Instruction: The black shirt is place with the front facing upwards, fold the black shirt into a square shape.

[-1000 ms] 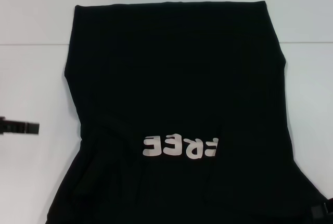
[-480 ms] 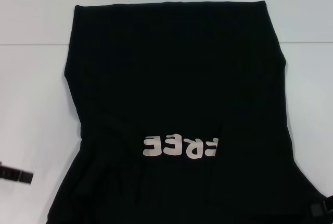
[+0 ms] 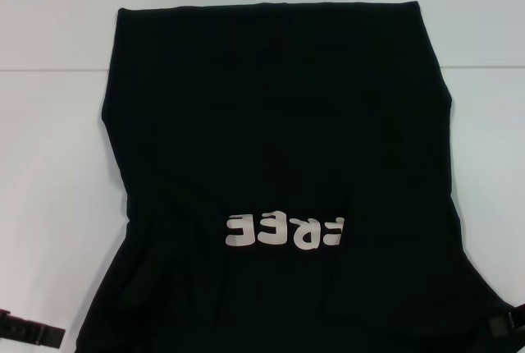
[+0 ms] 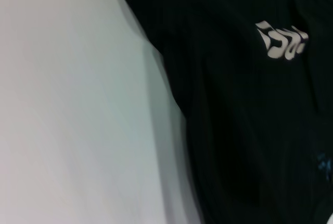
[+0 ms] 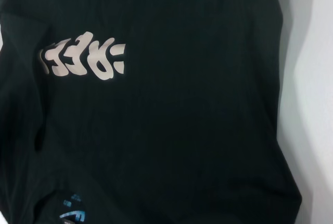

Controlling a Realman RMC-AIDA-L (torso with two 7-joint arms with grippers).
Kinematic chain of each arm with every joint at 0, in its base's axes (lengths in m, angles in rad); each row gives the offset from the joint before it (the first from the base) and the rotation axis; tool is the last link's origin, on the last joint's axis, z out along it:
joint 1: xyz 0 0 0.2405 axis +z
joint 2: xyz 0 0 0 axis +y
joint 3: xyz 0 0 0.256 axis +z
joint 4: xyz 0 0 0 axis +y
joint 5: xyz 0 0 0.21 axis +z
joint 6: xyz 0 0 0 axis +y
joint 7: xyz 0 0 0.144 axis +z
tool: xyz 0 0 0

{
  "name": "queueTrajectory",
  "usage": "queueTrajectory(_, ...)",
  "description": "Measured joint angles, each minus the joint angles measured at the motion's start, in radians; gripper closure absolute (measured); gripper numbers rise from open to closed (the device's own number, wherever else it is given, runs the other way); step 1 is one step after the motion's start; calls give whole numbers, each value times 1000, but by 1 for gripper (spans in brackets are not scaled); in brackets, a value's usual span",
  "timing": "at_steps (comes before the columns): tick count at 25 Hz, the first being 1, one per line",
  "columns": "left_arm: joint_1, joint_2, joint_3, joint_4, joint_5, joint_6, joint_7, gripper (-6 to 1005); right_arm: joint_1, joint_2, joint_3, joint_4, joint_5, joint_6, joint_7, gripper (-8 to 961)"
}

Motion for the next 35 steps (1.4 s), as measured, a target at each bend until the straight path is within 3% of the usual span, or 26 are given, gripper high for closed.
queueTrajectory(17, -54, -11, 12, -111, 3, -14, 44, 470, 5, -4, 2, 51, 0, 35, -25, 902)
queueTrajectory(35, -64, -17, 30, -115, 53, -43, 30, 471, 13, -3, 3, 52, 0, 42, -39, 902)
